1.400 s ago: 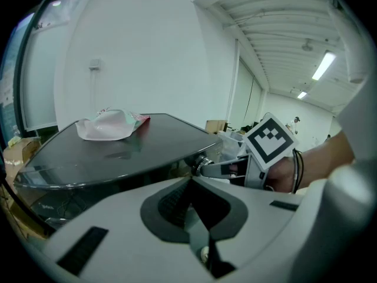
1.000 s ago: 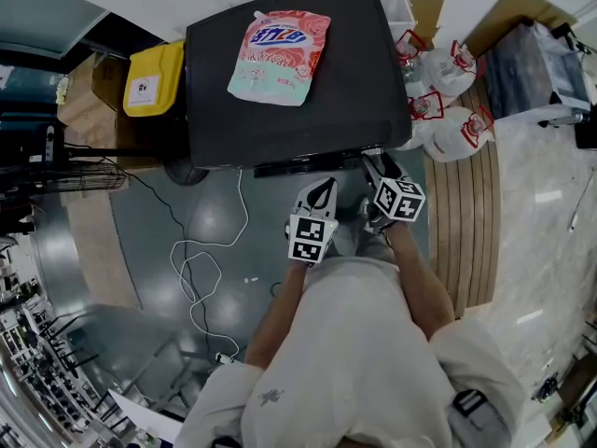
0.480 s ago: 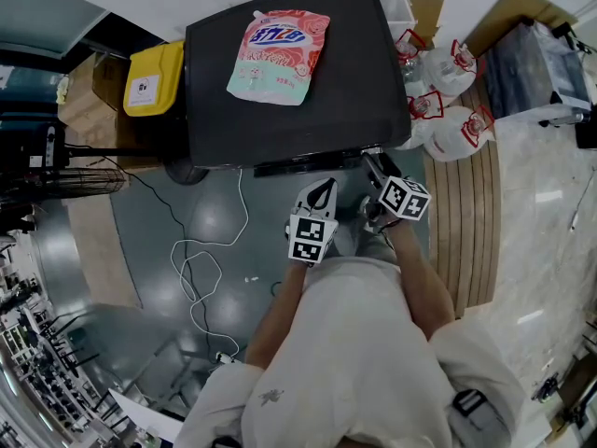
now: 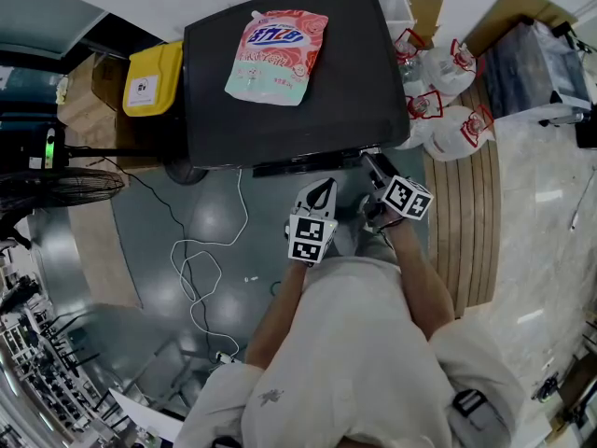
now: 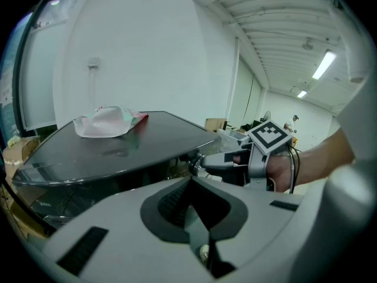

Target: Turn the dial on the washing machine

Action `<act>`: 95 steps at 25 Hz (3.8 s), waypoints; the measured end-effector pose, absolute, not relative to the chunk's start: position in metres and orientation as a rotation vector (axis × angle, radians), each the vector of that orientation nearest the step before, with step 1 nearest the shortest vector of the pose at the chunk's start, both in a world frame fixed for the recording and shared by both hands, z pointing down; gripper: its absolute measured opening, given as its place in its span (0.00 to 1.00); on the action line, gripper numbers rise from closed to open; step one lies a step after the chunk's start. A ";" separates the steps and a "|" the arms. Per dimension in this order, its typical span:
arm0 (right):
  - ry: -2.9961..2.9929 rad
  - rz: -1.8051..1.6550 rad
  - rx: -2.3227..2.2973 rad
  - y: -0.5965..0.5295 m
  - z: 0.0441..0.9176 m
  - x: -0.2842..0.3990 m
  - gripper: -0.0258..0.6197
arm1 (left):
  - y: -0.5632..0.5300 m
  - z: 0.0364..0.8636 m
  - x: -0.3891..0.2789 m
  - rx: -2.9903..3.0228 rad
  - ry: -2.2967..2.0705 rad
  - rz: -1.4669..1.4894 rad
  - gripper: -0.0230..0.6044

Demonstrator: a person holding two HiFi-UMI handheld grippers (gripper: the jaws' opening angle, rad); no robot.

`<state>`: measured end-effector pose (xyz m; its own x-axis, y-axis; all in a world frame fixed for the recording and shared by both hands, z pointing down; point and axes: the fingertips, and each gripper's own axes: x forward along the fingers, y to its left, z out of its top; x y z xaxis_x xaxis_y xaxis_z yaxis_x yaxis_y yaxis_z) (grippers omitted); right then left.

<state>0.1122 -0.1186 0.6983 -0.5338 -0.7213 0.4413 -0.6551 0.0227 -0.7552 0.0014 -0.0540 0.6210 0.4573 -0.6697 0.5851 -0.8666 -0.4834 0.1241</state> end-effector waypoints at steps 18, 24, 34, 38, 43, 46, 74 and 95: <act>1.939 -1.698 -1.290 -0.122 0.694 0.106 0.46 | -0.055 0.625 0.004 2.307 -1.277 0.672 0.06; 1.853 -1.724 -1.241 -0.122 0.696 0.106 0.46 | -0.055 0.626 0.002 2.305 -1.275 0.675 0.06; 1.759 -1.745 -1.189 -0.121 0.698 0.109 0.46 | -0.054 0.627 0.003 2.304 -1.272 0.680 0.06; 1.862 -1.693 -1.269 -0.122 0.695 0.110 0.50 | -0.054 0.627 0.001 2.303 -1.268 0.683 0.06; 2.052 -1.626 -1.410 -0.119 0.696 0.110 0.59 | -0.055 0.628 0.000 2.305 -1.264 0.683 0.06; 2.213 -1.547 -1.545 -0.117 0.698 0.112 0.60 | -0.055 0.628 0.000 2.307 -1.264 0.682 0.06; 2.740 -1.139 -1.922 -0.121 0.704 0.102 0.48 | -0.053 0.629 -0.016 2.266 -1.308 0.679 0.06; 2.502 -1.396 -1.664 -0.122 0.701 0.101 0.48 | -0.053 0.627 -0.012 2.275 -1.304 0.679 0.06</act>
<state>0.1013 -0.1223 0.7010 -0.4843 -0.6811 0.5491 -0.8251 0.1468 -0.5456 -0.0117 -0.0532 0.6274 0.4380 -0.6661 0.6037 -0.8766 -0.4654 0.1225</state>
